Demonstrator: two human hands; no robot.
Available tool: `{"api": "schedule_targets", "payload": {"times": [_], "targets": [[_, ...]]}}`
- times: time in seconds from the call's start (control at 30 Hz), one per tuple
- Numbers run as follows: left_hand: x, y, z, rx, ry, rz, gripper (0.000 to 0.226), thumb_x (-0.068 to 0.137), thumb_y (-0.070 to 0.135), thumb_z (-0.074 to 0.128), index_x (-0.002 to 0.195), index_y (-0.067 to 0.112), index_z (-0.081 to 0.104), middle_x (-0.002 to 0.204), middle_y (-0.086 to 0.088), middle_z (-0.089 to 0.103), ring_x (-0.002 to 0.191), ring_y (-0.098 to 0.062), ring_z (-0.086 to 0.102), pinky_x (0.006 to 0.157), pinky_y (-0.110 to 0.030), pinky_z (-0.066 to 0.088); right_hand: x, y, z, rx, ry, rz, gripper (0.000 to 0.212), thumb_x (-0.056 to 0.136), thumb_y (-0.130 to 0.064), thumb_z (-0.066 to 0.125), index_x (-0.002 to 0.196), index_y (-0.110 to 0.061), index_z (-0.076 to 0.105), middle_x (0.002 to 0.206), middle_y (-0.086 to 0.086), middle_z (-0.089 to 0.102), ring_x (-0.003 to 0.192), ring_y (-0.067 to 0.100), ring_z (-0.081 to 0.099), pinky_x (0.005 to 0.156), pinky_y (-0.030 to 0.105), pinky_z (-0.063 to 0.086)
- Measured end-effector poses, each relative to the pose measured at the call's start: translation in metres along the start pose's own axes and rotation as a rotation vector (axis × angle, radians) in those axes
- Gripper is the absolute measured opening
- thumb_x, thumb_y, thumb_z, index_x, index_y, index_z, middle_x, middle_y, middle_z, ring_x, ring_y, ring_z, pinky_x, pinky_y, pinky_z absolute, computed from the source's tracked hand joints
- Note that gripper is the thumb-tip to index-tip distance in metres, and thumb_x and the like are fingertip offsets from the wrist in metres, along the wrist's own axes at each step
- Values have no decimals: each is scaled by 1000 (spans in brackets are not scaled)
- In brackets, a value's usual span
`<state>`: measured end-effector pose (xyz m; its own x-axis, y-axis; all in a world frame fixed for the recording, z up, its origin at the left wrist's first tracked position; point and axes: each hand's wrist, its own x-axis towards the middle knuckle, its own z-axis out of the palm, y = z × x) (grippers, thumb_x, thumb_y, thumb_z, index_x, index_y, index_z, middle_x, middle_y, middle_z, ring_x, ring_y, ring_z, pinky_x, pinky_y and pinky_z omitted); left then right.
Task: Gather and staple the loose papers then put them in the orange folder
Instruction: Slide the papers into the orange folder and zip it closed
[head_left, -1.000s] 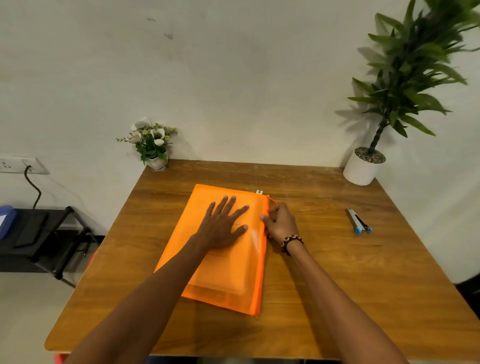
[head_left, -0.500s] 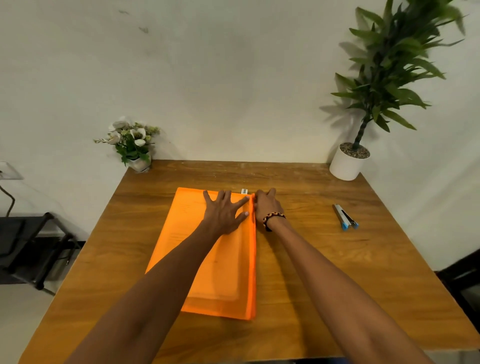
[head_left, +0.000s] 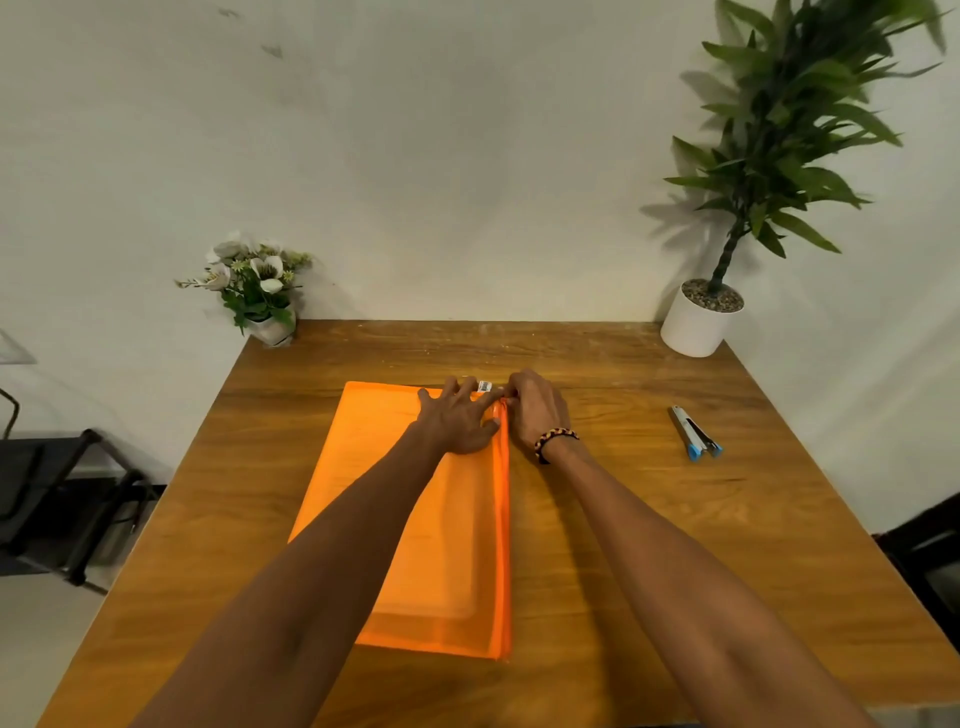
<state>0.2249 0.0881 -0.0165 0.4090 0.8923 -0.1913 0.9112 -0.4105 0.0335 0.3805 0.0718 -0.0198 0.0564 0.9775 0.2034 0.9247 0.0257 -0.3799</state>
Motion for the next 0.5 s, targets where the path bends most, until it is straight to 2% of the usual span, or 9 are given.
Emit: {"api": "schedule_targets", "payload": {"times": [0.1,0.23,0.33,0.5], "targets": [[4,-4,-6,-20,-82,-8,57,100,63,24,155,50,14,159,-3,24,146,-32,21,107,-69,25,-3,1,-2,-12,9,-34,13,87,-8,55,83,-20,58,94,0,62,85,30,62,61,35,45],[7,-9,-20,-70,-156,-3,50,104,48,16,154,51,18,159,-6,25,144,-31,22,107,-67,24,-12,-4,-15,-70,2,-160,18,93,-12,43,80,-23,49,91,3,61,79,29,59,58,33,35],[5,-7,-23,-38,-143,-7,48,104,47,16,152,49,21,158,-7,27,142,-31,25,106,-65,28,-25,-8,-26,-93,-37,-247,20,89,-8,46,81,-27,48,87,1,62,77,28,59,58,37,41],[-1,-8,0,58,-57,7,53,105,52,16,156,52,2,165,-4,15,149,-33,15,111,-66,24,-49,3,-28,-81,-177,-262,26,77,-4,56,79,-28,46,84,-9,63,79,21,61,61,34,44]]}}
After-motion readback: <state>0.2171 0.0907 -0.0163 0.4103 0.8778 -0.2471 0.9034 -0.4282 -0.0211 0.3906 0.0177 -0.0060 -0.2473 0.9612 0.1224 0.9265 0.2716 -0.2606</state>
